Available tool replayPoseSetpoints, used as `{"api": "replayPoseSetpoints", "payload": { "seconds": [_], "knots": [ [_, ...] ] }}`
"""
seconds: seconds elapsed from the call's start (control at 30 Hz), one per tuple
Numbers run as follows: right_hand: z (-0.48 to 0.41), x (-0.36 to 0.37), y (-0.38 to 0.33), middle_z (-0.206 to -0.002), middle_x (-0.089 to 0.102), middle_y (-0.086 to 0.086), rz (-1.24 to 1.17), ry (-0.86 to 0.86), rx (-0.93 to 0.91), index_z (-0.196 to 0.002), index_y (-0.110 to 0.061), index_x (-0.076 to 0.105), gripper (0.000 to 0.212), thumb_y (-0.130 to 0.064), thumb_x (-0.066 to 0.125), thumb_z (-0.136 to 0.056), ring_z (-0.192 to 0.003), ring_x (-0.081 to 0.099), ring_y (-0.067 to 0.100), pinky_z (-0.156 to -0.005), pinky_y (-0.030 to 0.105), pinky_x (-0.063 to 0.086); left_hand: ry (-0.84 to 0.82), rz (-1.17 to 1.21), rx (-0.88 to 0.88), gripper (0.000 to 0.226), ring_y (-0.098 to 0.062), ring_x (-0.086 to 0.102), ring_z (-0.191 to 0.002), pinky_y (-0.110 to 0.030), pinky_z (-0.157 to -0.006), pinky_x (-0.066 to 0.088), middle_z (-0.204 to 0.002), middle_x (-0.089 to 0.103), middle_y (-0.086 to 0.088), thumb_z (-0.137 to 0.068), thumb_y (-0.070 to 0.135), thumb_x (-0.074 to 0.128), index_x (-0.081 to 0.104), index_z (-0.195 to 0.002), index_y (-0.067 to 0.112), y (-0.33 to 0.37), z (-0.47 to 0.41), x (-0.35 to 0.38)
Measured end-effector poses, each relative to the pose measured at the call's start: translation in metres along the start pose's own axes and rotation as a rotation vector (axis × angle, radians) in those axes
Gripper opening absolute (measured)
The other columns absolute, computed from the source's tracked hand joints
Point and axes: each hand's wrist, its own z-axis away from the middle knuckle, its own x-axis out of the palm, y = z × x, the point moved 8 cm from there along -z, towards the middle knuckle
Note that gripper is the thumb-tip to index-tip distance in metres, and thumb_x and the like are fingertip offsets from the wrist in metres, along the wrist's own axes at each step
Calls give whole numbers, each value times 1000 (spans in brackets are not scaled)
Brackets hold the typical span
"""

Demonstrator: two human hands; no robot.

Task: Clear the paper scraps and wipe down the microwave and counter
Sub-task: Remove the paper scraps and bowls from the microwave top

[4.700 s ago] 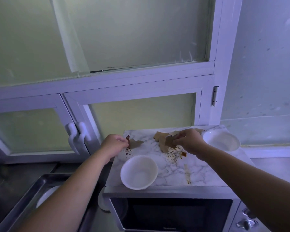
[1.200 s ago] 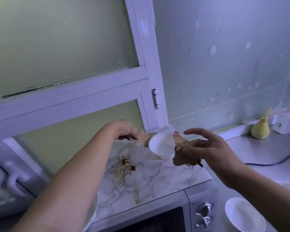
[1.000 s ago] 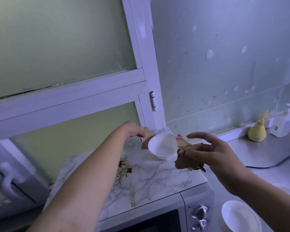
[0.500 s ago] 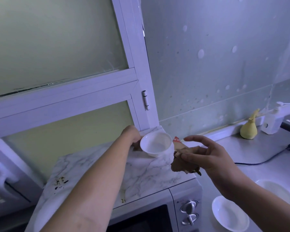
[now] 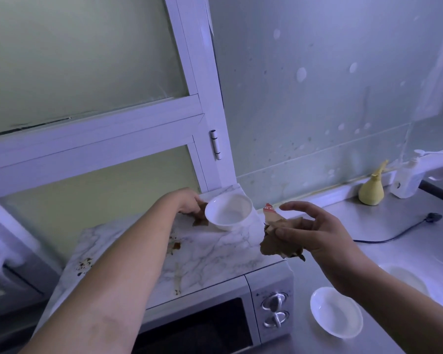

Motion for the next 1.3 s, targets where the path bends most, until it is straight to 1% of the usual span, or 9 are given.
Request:
{"api": "replayPoseSetpoints", "payload": {
  "seconds": [0.13,0.23,0.4,0.57,0.67,0.83,0.97,1.13,1.3],
  "knots": [
    [0,5,6,-84,74,23,11,-12,12,-109,-7,68,33,5,75,-78,-65,64,29,-57,32,49,183,105,-23,14,-20,53,-75,-27,-69,42,-81,61,-5,-75,8,78,74,-87,4,-8,11,-6],
    [7,14,8,-83,74,24,9,-52,19,-107,-1,67,28,5,73,-80,-68,65,31,-64,36,44,310,189,-38,17,-20,49,-67,-24,-62,36,-74,56,-1,-73,9,79,66,-80,18,-17,42,-15],
    [34,39,3,-81,74,26,-26,-154,21,-92,6,63,12,4,70,-83,-64,69,28,-56,26,45,489,468,5,29,-19,49,-68,-27,-61,33,-76,59,-6,-74,12,83,66,-89,-6,-32,127,-27],
    [77,58,18,-87,76,21,32,-316,56,-87,5,61,26,-10,79,-78,-82,71,40,-70,36,42,394,545,144,22,3,59,-64,-16,-60,40,-73,70,14,-67,23,90,73,-79,28,-11,233,38],
    [114,61,32,-84,70,8,97,-380,45,-74,-3,68,21,-7,87,-67,-67,64,14,-60,18,47,251,563,183,21,3,53,-61,-18,-62,40,-66,67,14,-68,23,89,71,-70,32,2,284,108],
    [187,60,89,-116,66,6,166,-482,259,-69,-5,71,17,0,86,-63,-73,62,17,-58,28,45,67,551,214,34,7,34,-56,-23,-53,28,-54,44,15,-70,16,81,55,-55,32,6,355,200],
    [239,46,109,-108,73,13,174,-558,363,-74,2,72,17,1,84,-63,-69,61,27,-55,31,47,-40,618,211,34,4,35,-62,-26,-56,28,-57,44,16,-68,11,80,57,-57,33,9,391,245],
    [277,37,102,-87,66,38,166,-431,324,-79,-1,70,22,-6,87,-67,-63,57,28,-54,32,44,-108,744,266,31,-3,46,-70,-24,-63,36,-72,58,14,-68,6,86,66,-77,28,18,423,260],
    [343,40,114,-78,65,39,104,-320,310,-81,-4,63,19,7,77,-76,-64,59,33,-54,34,43,-204,959,269,26,-11,54,-71,-23,-69,48,-74,63,3,-71,2,82,74,-76,26,2,461,281]
  ]
}}
